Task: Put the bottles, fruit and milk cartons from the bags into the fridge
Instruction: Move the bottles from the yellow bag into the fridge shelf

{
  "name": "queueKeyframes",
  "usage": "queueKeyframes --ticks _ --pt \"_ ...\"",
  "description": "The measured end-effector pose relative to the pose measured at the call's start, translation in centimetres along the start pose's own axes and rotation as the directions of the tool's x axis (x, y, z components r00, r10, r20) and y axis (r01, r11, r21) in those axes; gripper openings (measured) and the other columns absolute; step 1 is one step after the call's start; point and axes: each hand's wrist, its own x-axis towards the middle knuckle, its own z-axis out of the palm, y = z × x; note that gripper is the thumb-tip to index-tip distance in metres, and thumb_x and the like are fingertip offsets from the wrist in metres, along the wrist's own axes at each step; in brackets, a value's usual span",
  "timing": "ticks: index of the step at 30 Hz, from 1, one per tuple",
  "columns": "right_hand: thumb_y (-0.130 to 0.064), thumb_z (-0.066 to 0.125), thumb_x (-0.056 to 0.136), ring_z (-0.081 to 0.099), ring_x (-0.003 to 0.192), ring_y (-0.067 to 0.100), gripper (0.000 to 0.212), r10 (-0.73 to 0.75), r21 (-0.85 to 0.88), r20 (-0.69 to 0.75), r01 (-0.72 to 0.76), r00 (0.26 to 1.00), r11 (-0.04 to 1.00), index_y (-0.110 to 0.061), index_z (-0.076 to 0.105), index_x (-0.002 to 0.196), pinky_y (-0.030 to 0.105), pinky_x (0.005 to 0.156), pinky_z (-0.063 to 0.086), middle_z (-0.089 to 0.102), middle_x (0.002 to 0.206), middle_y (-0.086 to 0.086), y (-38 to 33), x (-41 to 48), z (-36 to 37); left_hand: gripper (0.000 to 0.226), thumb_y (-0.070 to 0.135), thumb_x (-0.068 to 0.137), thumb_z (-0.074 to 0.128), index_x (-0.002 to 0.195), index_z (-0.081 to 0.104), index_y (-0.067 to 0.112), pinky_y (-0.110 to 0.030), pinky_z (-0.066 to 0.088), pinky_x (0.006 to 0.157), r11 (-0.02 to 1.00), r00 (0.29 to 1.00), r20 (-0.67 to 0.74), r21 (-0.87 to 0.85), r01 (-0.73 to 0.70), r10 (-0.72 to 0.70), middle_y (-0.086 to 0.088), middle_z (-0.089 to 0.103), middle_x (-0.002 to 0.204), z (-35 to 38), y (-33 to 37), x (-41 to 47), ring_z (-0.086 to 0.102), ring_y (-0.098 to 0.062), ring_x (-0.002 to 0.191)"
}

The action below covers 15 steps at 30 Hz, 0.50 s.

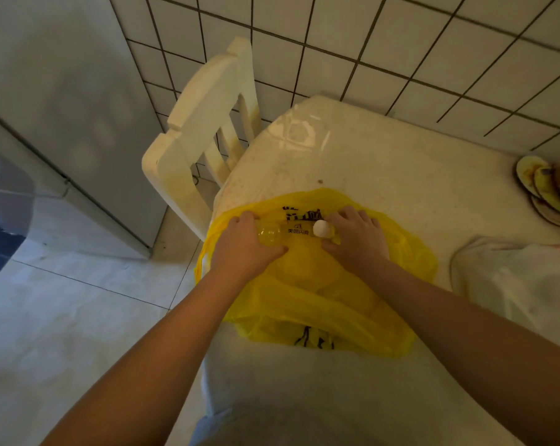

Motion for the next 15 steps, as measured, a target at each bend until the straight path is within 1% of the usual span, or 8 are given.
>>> queueKeyframes --ticks 3,6,8,10,12,13,15 --pt "-0.039 0.076 0.078 0.052 0.104 0.032 0.036 -0.02 0.0 -0.143 0.02 0.989 1.0 -0.021 0.068 0.108 0.044 0.084 0.041 0.055 0.109 0.005 0.9 -1.7 -1.4 0.088 0.057 0.068 0.084 0.138 0.045 0.019 -0.035 0.045 0.088 0.998 0.997 -0.065 -0.041 -0.047 0.044 -0.005 0.047 0.137 -1.2 1.3 -1.6 0.051 -0.024 0.121" --pt "-0.037 0.074 0.078 0.053 0.096 0.034 0.033 0.016 0.006 -0.244 -0.015 0.97 1.0 -0.017 0.068 0.103 0.042 0.078 0.039 0.055 0.102 0.007 1.9 -3.5 -3.4 0.087 0.053 0.066 0.087 0.133 0.048 0.014 -0.033 0.043 0.086 0.989 0.988 -0.142 -0.12 -0.081 0.064 -0.007 0.05 0.132 -2.2 2.5 -3.3 0.052 -0.024 0.118" --pt "-0.036 0.067 0.081 0.055 0.09 0.036 0.03 0.106 0.115 -0.327 -0.071 0.939 0.991 -0.013 0.063 0.099 0.042 0.073 0.039 0.057 0.095 0.008 2.8 -4.9 -5.1 0.084 0.05 0.064 0.089 0.127 0.049 0.013 -0.032 0.044 0.085 0.966 0.976 -0.21 -0.236 -0.107 0.057 -0.005 0.052 0.127 -2.6 3.2 -4.4 0.053 -0.021 0.112" --pt "-0.036 0.067 0.084 0.056 0.084 0.032 0.028 0.271 0.335 -0.347 -0.151 0.898 0.93 -0.013 0.057 0.096 0.04 0.069 0.041 0.058 0.091 0.006 3.4 -6.7 -6.9 0.076 0.048 0.065 0.09 0.119 0.047 0.016 -0.029 0.046 0.081 0.921 0.959 -0.284 -0.369 -0.126 0.018 0.001 0.053 0.117 -3.2 3.9 -5.6 0.053 -0.015 0.103" --pt "-0.038 0.071 0.084 0.053 0.076 0.025 0.031 0.441 0.536 -0.309 -0.229 0.843 0.813 -0.016 0.051 0.093 0.036 0.063 0.039 0.057 0.083 0.0 3.5 -8.8 -8.2 0.07 0.043 0.066 0.091 0.113 0.046 0.017 -0.026 0.047 0.076 0.828 0.954 -0.285 -0.554 -0.088 -0.089 0.008 0.053 0.106 -3.7 4.2 -6.7 0.055 -0.009 0.094" --pt "-0.039 0.073 0.083 0.053 0.073 0.023 0.034 0.507 0.612 -0.296 -0.246 0.81 0.751 -0.016 0.049 0.092 0.035 0.061 0.038 0.055 0.079 -0.003 3.4 -9.9 -8.6 0.071 0.044 0.064 0.091 0.113 0.048 0.015 -0.029 0.051 0.077 0.746 0.958 -0.241 -0.664 -0.044 -0.158 0.007 0.057 0.106 -3.9 4.0 -7.2 0.058 -0.01 0.093" --pt "-0.039 0.074 0.081 0.053 0.073 0.022 0.037 0.601 0.723 -0.289 -0.242 0.745 0.648 -0.017 0.046 0.091 0.035 0.059 0.038 0.053 0.077 -0.005 3.1 -12.2 -9.0 0.073 0.044 0.063 0.091 0.118 0.058 0.011 -0.039 0.059 0.078 0.503 0.96 -0.079 -0.861 0.069 -0.268 -0.004 0.067 0.112 -4.4 3.4 -8.1 0.068 -0.019 0.097"
